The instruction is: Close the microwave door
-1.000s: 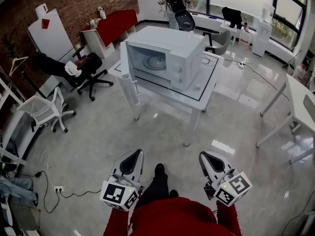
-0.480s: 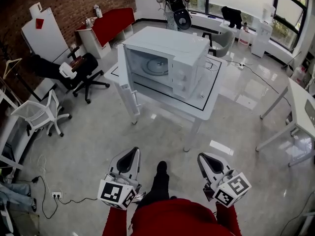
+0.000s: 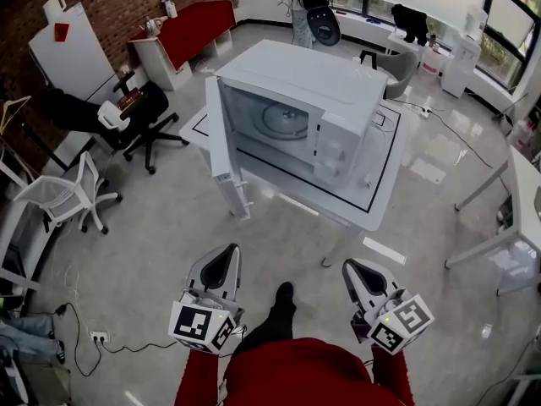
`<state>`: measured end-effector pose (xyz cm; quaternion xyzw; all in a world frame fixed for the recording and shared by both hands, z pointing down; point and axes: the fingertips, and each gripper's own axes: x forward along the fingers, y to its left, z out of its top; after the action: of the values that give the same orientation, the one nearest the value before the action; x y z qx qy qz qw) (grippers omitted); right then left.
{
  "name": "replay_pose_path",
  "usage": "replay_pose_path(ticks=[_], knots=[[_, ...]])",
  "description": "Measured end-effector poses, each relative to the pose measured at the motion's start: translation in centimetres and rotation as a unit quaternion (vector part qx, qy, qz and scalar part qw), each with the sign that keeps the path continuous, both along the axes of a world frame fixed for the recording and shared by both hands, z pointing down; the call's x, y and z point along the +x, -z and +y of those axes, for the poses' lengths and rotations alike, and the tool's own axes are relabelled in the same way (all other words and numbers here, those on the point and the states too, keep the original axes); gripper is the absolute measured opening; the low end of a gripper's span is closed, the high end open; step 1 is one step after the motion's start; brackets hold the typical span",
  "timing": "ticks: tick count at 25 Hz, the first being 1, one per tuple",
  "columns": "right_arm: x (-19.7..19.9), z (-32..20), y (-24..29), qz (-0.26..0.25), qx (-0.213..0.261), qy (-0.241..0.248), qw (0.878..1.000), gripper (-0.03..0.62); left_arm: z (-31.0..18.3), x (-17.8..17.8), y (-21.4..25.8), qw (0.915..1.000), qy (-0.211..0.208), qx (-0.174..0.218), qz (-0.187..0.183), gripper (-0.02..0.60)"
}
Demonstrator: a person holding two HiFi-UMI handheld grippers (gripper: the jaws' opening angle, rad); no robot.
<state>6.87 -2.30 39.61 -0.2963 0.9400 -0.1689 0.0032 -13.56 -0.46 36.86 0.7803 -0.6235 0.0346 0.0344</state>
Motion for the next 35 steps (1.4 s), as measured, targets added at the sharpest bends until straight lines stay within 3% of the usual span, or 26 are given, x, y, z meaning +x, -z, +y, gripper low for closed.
replay_pose_path(ticks=[10,17,22,31,35], knots=[[-4.0,-5.5,0.1,0.01,-0.01,0.013,1.0,0.014,-4.9,-3.6,-1.3,0.999,0.023,-0.029,-0.027,0.019],[-5.7,-8.3,0.1,0.014,-0.014,0.013,1.0,0.015,-7.9,-6.1,-2.5,0.9973,0.035,-0.056,-0.033,0.171],[-6.1,-9.8,0.0,0.017,-0.019,0.007,1.0,0.015,-9.2,-6.6,-3.4,0.9968,-0.004,-0.078,-0.018,0.215],[-6.5,-11.3,-0.4,0.017,-0.028,-0.002,0.999,0.015,-10.1,-5.1,-3.5,0.9926,-0.083,-0.089,-0.008,0.215],[-6.4,-11.7,-0.6,0.018,-0.033,-0.007,0.999,0.015,-10.7,-4.4,-3.6,0.9914,-0.095,-0.09,0.0,0.213]])
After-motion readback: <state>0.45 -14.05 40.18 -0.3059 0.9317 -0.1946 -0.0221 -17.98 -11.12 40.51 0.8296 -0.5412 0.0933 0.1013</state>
